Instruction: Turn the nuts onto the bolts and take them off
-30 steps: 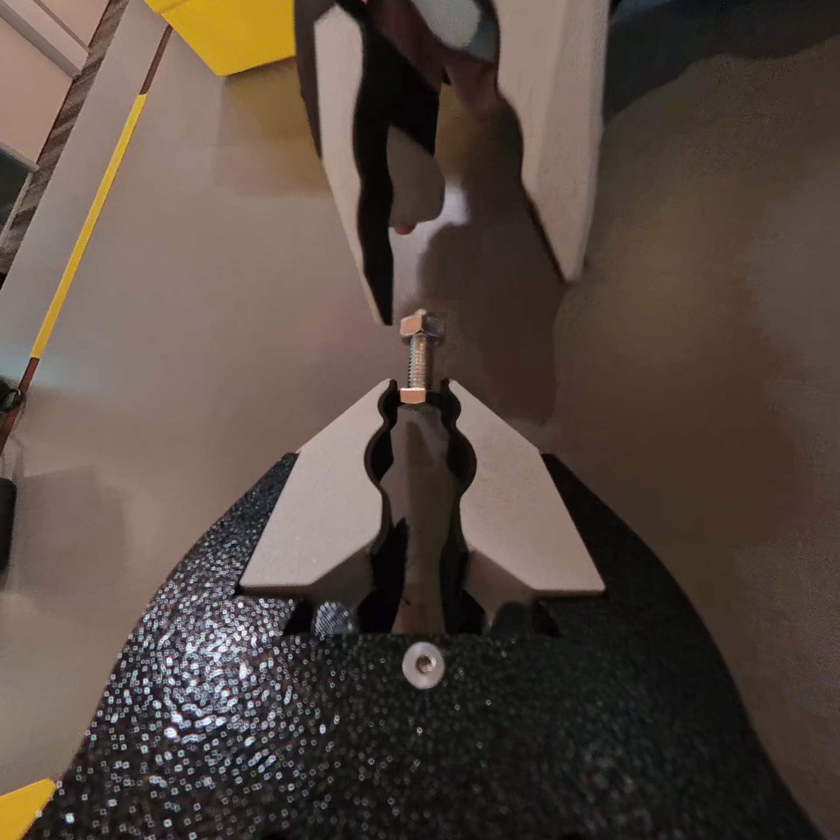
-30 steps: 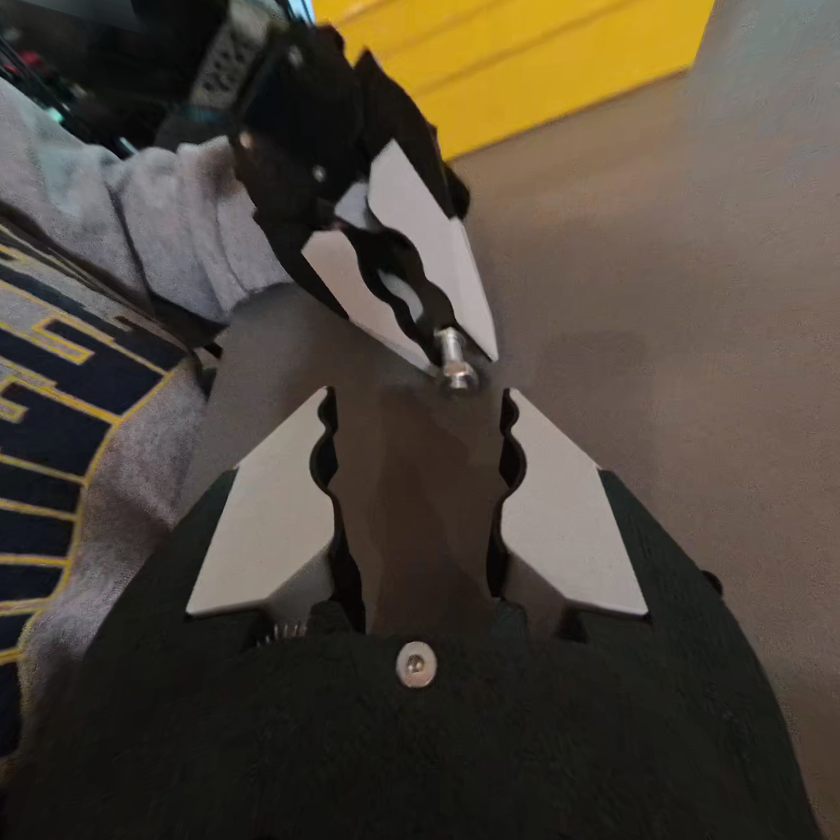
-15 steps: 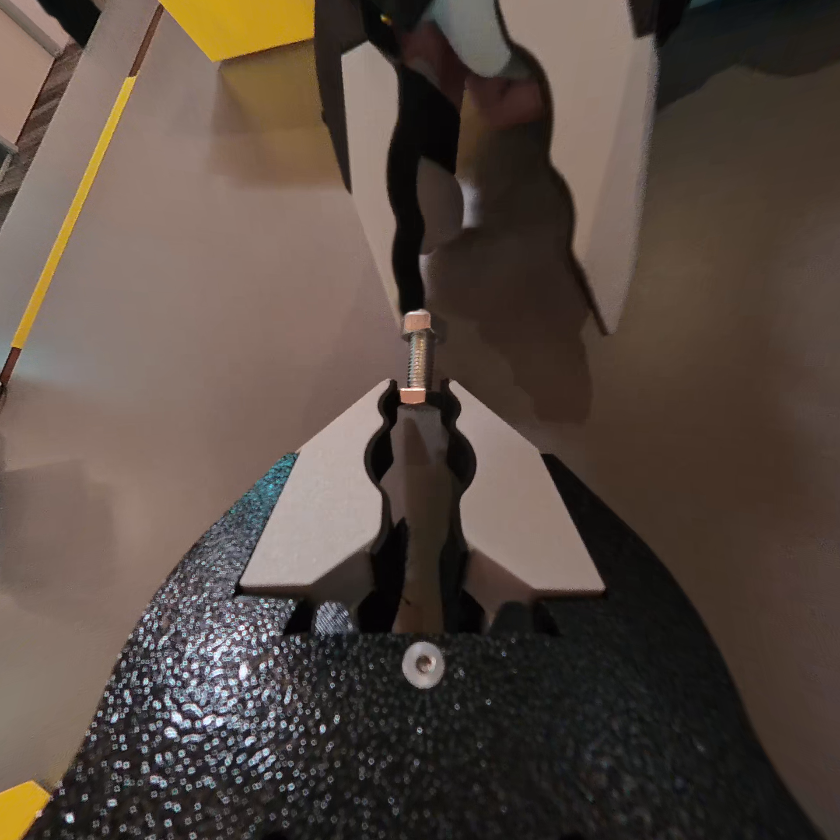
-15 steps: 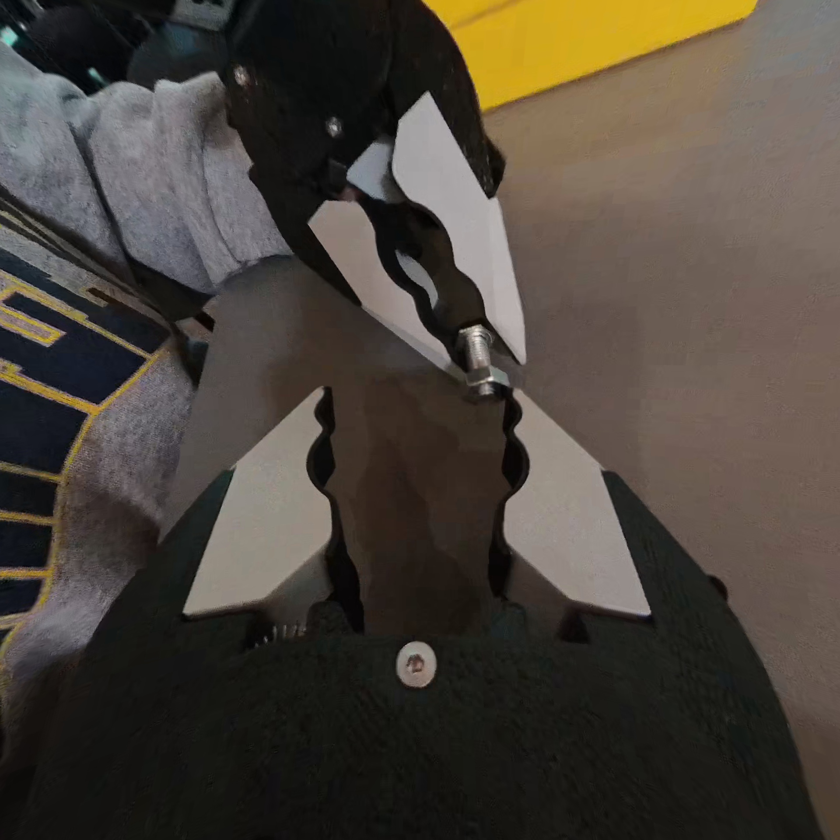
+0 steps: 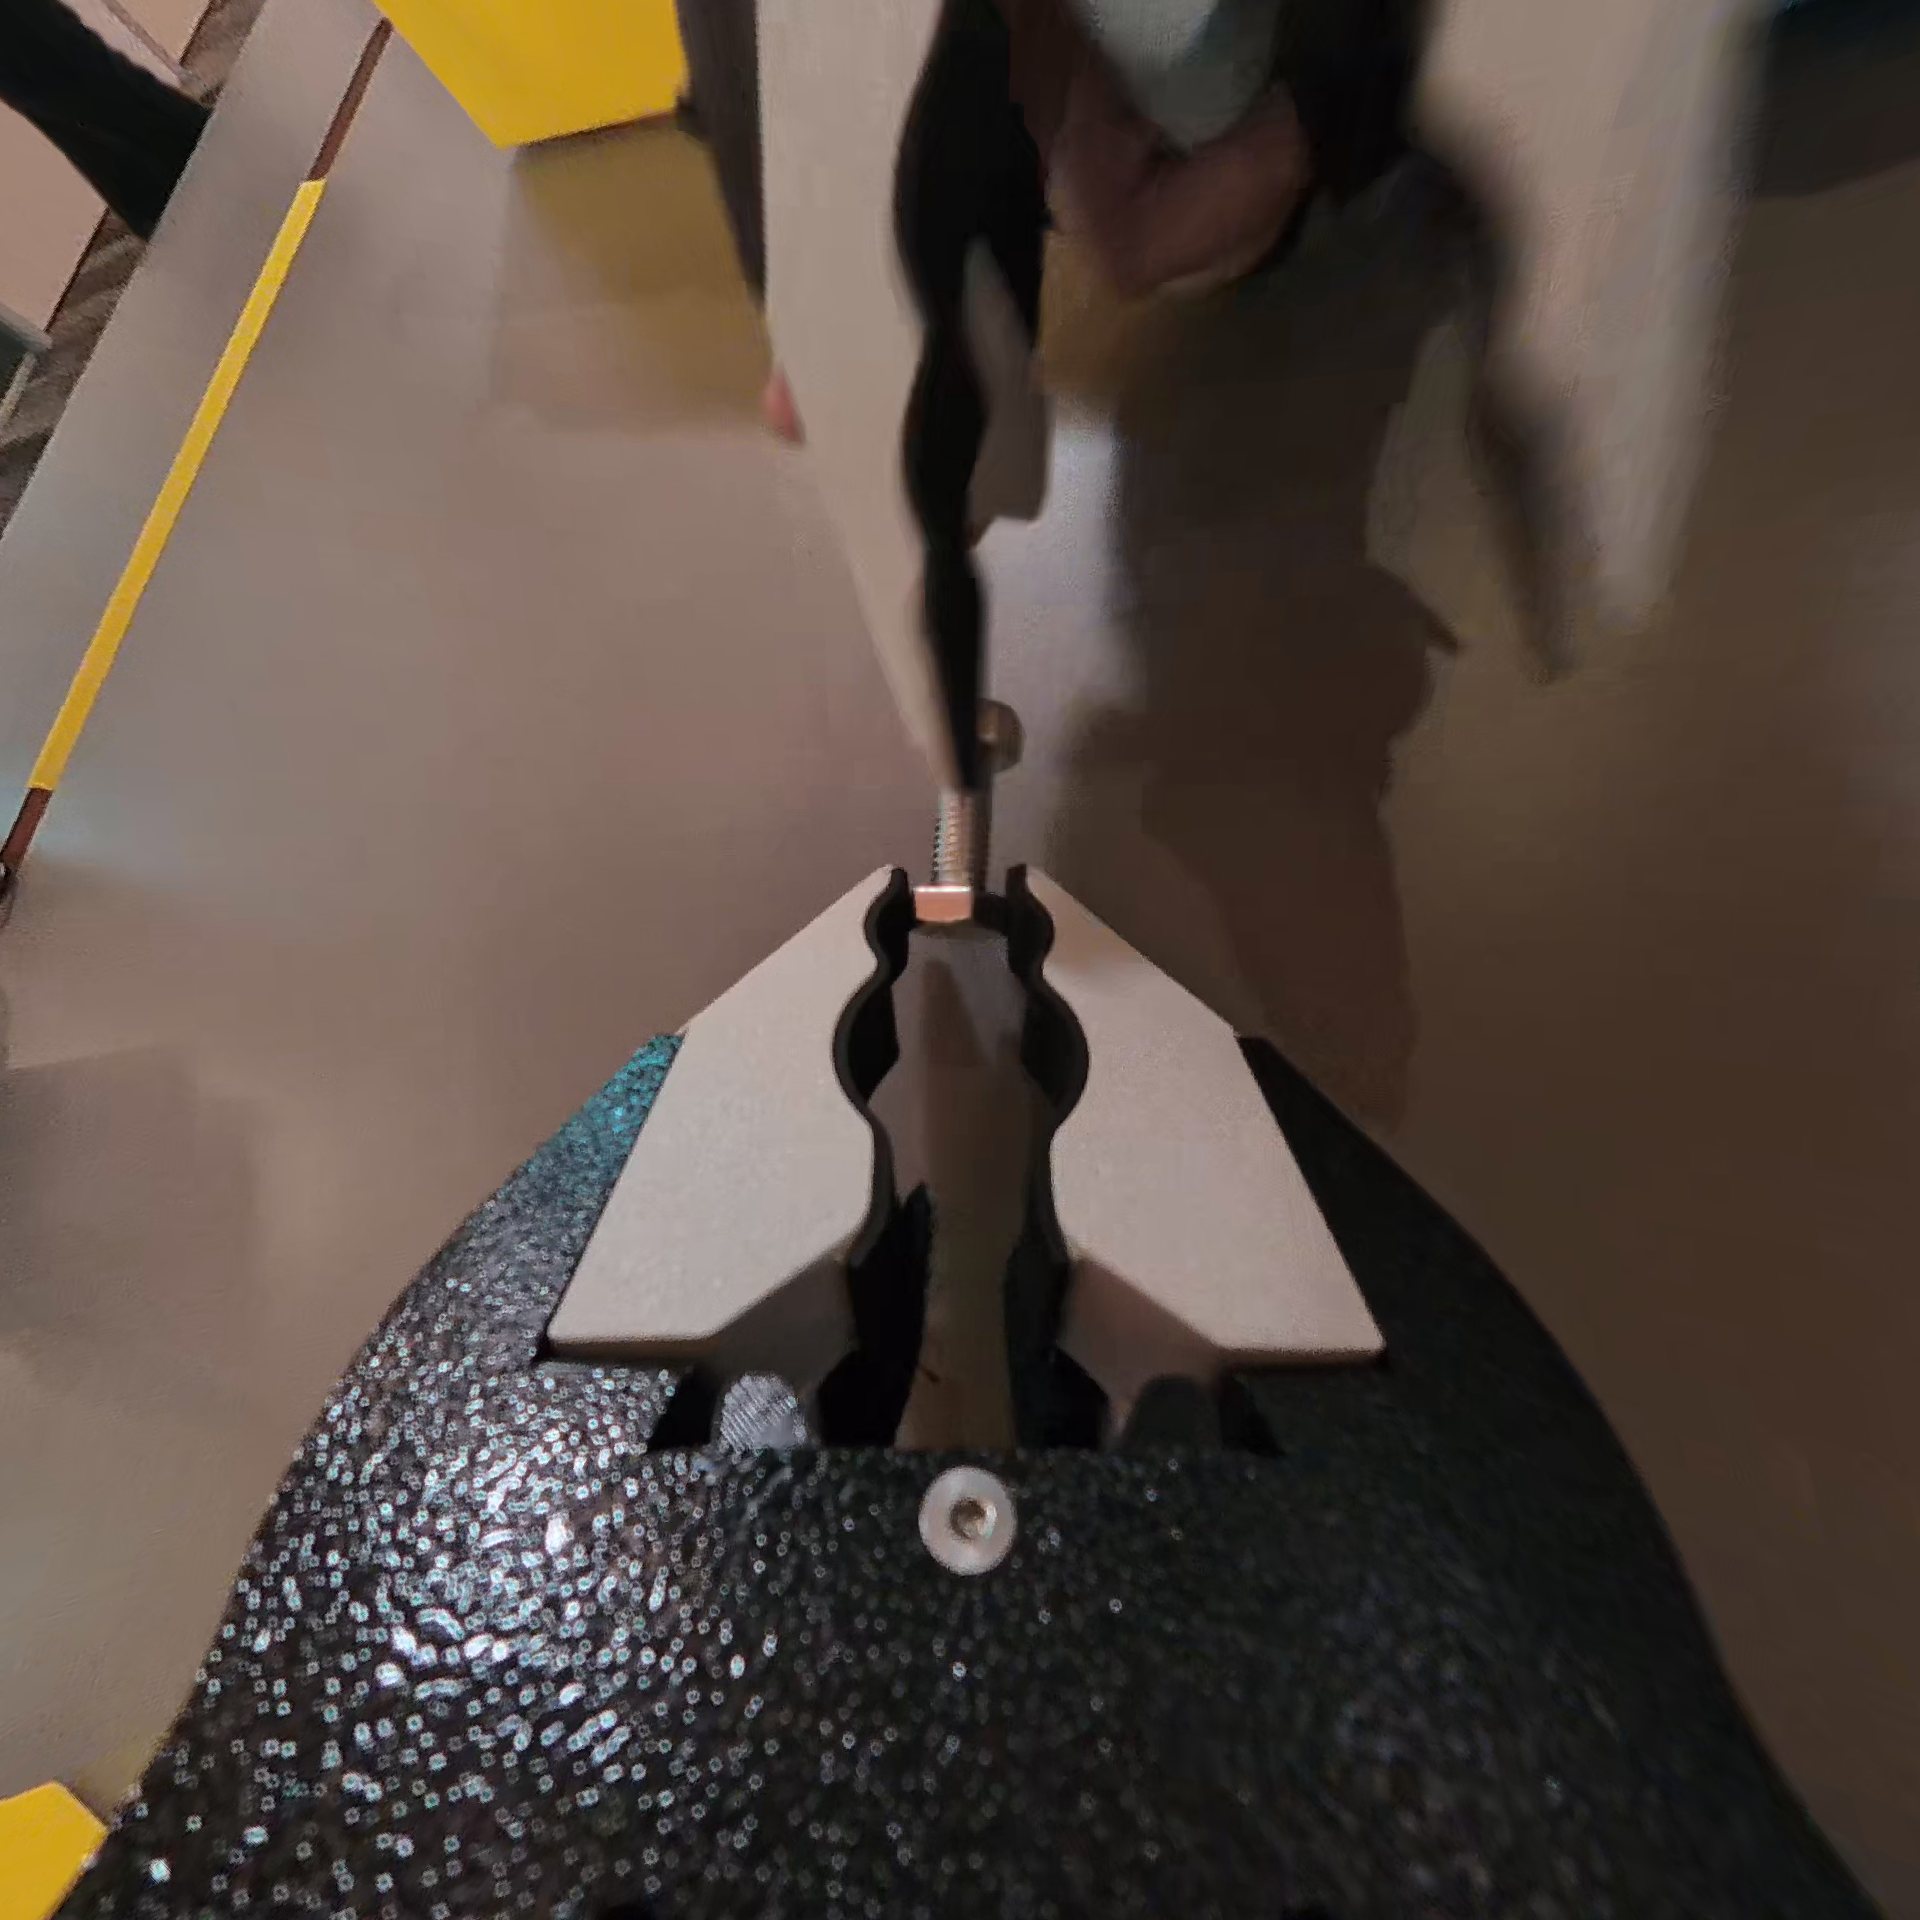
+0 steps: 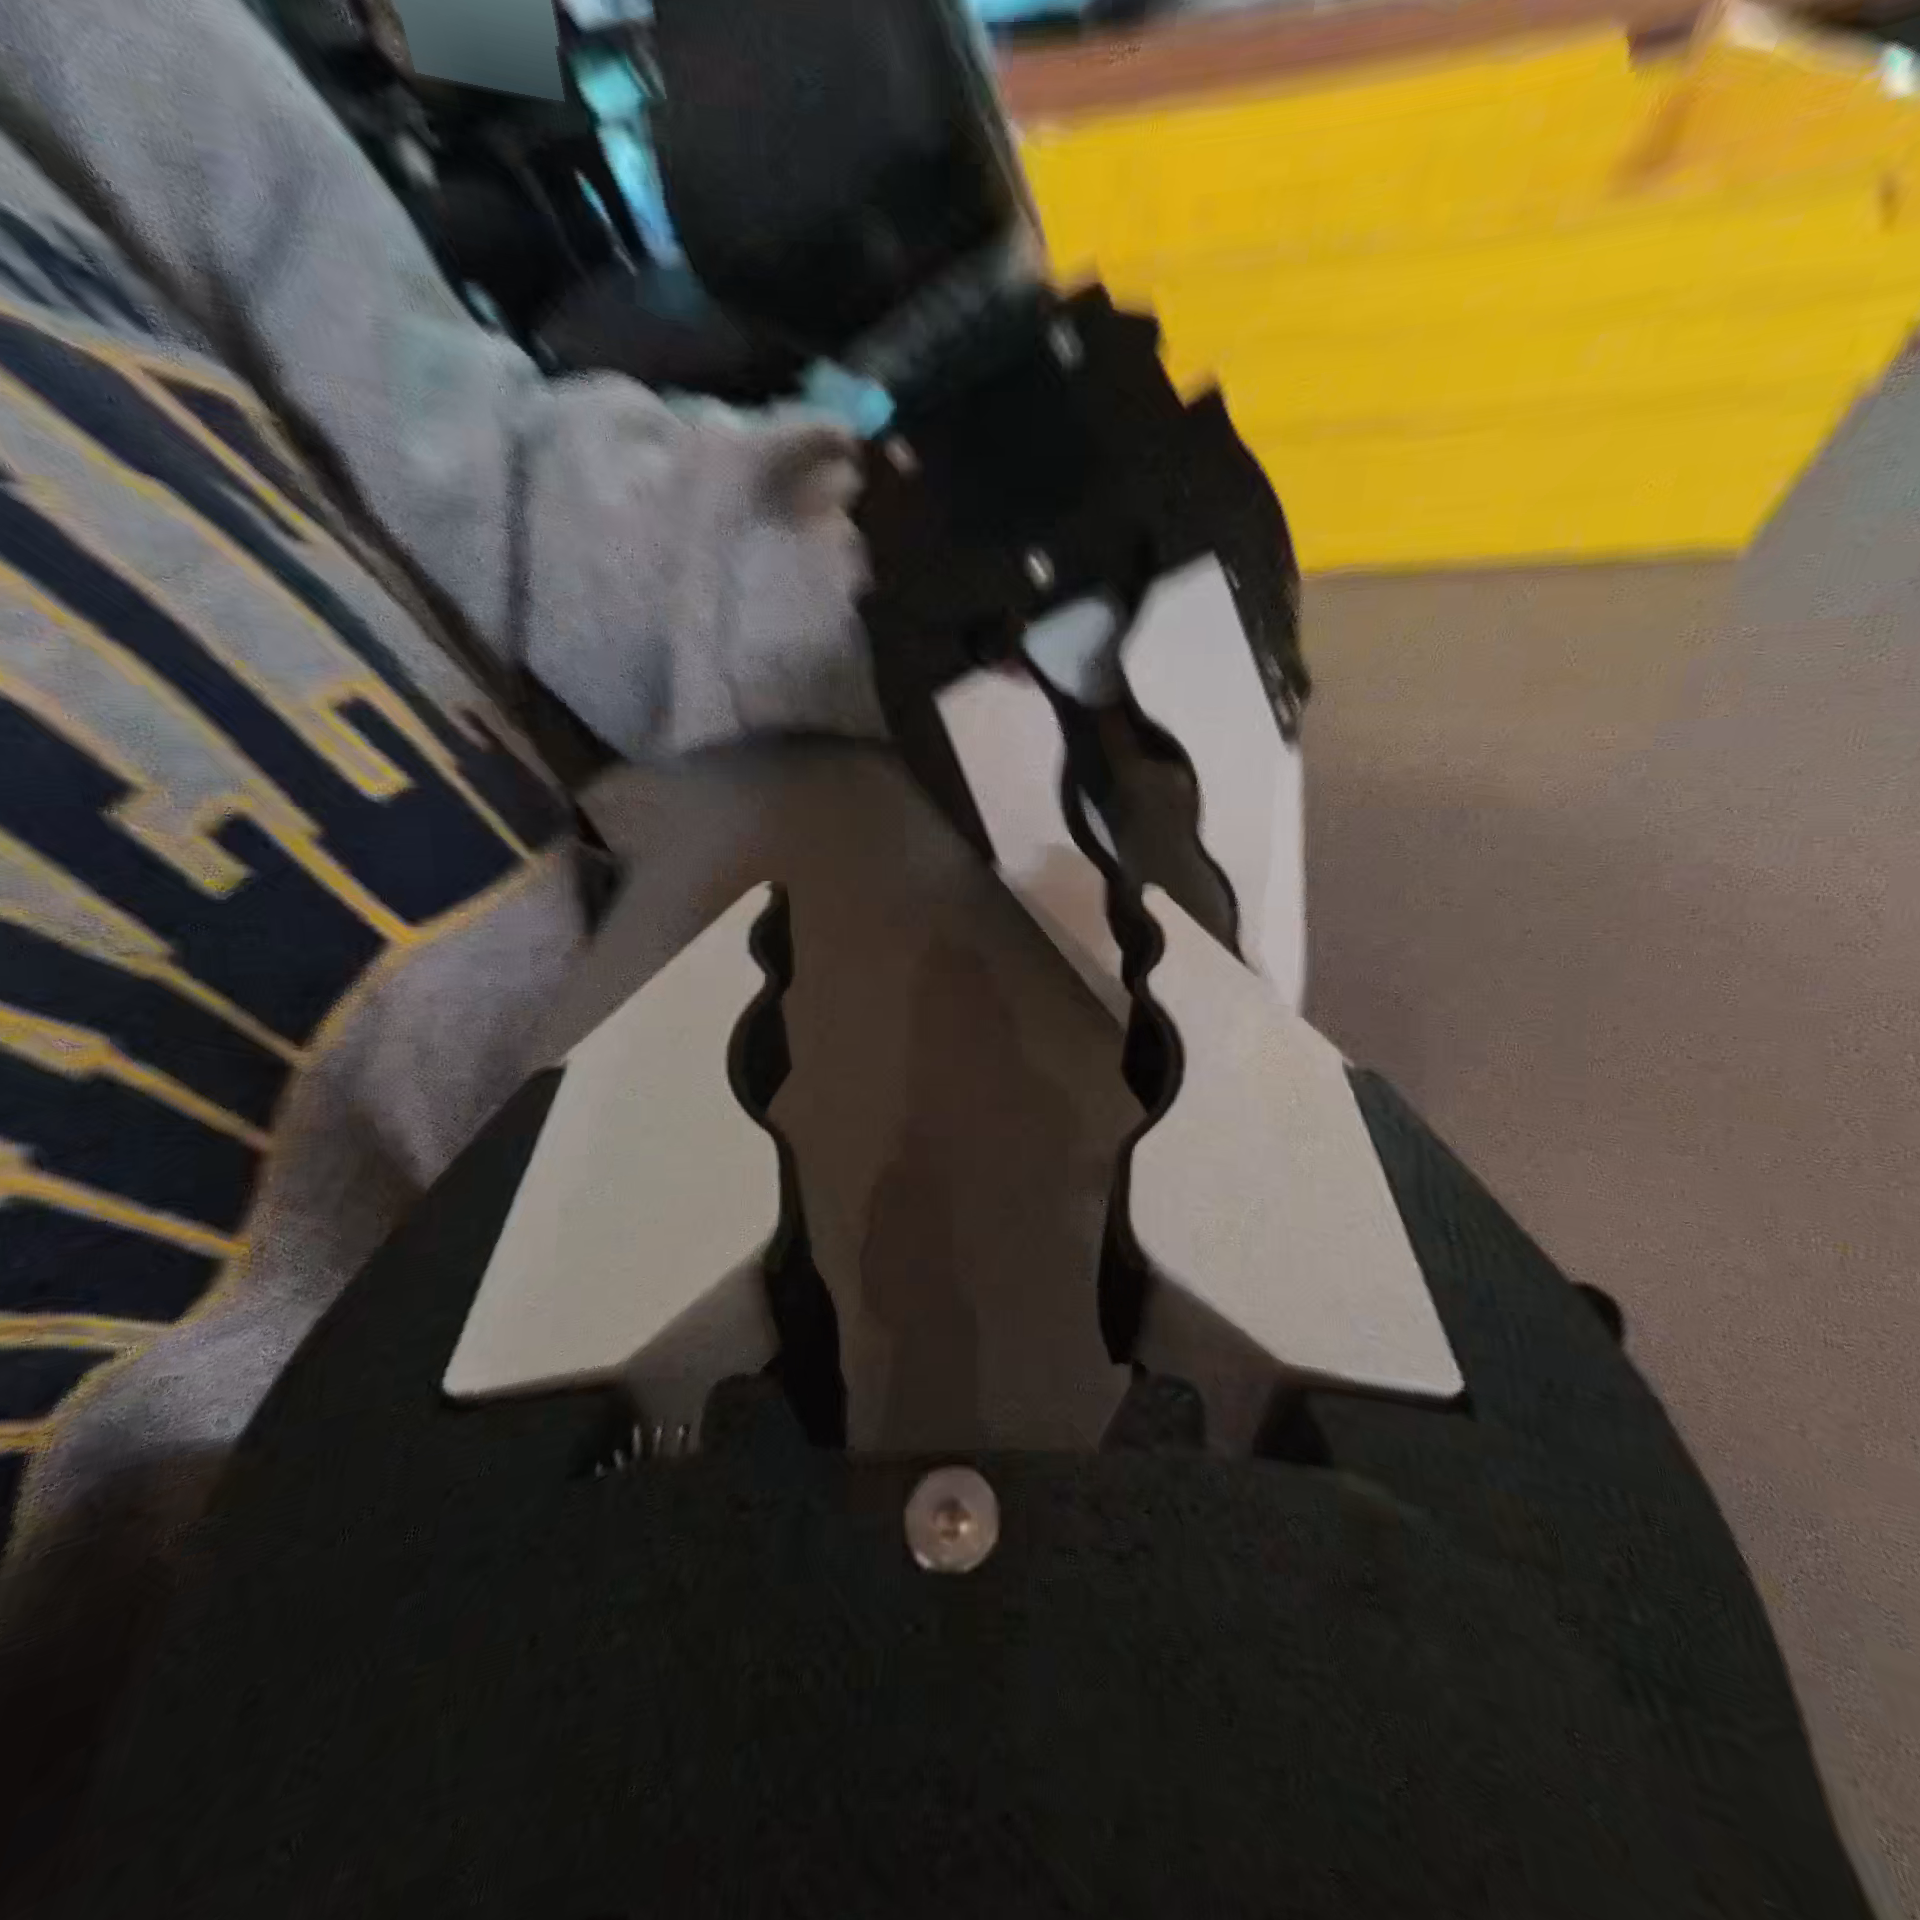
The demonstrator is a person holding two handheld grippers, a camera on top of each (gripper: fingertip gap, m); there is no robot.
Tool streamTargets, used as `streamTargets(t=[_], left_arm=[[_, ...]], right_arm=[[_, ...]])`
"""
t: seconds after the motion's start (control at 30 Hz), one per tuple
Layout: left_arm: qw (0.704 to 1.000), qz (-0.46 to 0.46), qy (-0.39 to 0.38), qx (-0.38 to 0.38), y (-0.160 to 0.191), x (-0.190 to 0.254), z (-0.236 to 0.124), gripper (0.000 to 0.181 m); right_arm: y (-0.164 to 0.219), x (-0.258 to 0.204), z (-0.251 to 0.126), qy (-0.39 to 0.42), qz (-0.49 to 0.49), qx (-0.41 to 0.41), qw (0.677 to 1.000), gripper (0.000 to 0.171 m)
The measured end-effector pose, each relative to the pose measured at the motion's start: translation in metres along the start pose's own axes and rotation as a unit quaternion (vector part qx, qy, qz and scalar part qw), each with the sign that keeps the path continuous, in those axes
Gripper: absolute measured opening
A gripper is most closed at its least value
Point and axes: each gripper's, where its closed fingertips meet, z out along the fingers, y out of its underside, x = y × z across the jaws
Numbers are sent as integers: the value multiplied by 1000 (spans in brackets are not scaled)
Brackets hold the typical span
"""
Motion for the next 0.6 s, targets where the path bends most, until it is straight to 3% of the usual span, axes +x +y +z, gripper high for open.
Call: streamTargets(t=[0.03, 0.07, 0.17, 0.27, 0.37, 0.43, 0.47, 0.6], left_arm=[[1000, 0, 1, -2, 0, 0, 0, 17], [1000, 1, 1, -3, 0, 0, 0, 18], [1000, 4, -1, -4, 0, 0, 1, 17], [1000, 3, -1, -5, 0, -1, 1, 17], [1000, 5, -2, -4, 0, -1, 1, 17], [1000, 5, -2, -6, 0, -1, 1, 17], [1000, 5, -2, -6, 0, -1, 1, 17], [1000, 5, -4, -4, 0, -2, 1, 17]], right_arm=[[-17, -10, -4, -22, -9, 49, 999, 61], [-19, -2, -8, -2, 3, 52, 999, 61], [26, 30, -14, 73, 83, -58, 992, 72], [42, 26, -7, 58, 117, -94, 987, 72], [22, 20, 2, 40, 69, -59, 995, 70], [-16, -6, 1, -24, 12, 39, 999, 68], [-21, -4, -2, -14, 9, 53, 998, 68], [24, 29, -15, 62, 100, -42, 992, 69]])
